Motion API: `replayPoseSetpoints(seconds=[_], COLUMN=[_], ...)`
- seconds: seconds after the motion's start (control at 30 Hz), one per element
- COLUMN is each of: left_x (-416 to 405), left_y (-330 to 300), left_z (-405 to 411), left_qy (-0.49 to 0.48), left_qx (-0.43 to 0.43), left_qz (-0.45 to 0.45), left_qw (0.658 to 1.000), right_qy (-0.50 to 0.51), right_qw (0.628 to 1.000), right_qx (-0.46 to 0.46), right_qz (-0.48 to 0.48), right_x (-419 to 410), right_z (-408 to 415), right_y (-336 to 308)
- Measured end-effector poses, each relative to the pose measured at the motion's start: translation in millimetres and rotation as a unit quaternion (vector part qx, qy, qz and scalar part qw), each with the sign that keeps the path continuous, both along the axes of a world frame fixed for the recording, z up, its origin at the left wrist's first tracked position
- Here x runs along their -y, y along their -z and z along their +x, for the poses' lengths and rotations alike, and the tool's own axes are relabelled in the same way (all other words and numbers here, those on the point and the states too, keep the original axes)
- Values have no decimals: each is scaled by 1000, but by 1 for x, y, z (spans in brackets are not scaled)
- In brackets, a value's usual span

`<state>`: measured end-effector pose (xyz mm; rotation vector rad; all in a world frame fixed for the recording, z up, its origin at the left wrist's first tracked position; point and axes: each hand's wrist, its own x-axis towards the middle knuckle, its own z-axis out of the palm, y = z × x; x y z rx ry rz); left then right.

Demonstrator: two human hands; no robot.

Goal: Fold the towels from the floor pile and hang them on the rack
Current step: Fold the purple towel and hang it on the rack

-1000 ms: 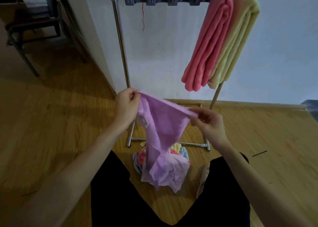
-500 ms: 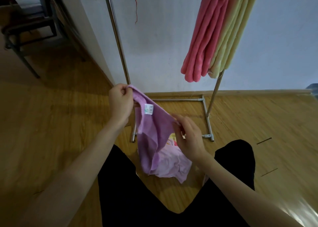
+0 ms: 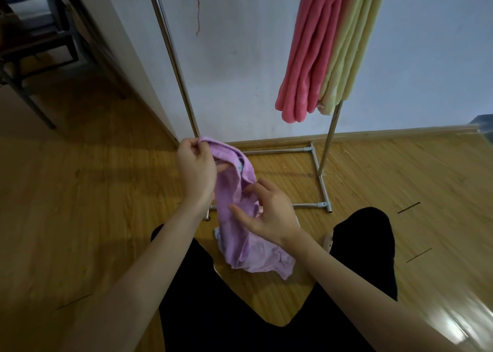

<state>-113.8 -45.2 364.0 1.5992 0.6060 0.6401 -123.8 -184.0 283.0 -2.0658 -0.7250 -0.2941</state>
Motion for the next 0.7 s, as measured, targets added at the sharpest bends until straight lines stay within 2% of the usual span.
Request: replayPoseSetpoints(seconds=[0.27,0.4,0.47,0.57,0.63,0.7], left_x=[-2,-10,-22,-35,-38,-38], left_y=[8,11,26,51,59,58], left_z=[4,0,-5,-17,-23,-25], left_qy=[-8,-10,-7,24,66,100], left_qx=[-10,-4,-41,-144,-206,-226], left_qz=[-2,-34,-26,34,133,235], left_qw=[1000,999,999,989,967,940], right_qy=[42,-22,-73,-116,-128,-129], right_qw=[999,999,996,988,984,982], right_qx=[-8,-31,-31,-20,-12,-12], right_qz=[13,-8,-40,-99,-122,-137], right_x=[0,23,35,44,46,49], right_z=[7,30,41,50,52,53], right_y=[-3,-16,-27,-35,-35,-32])
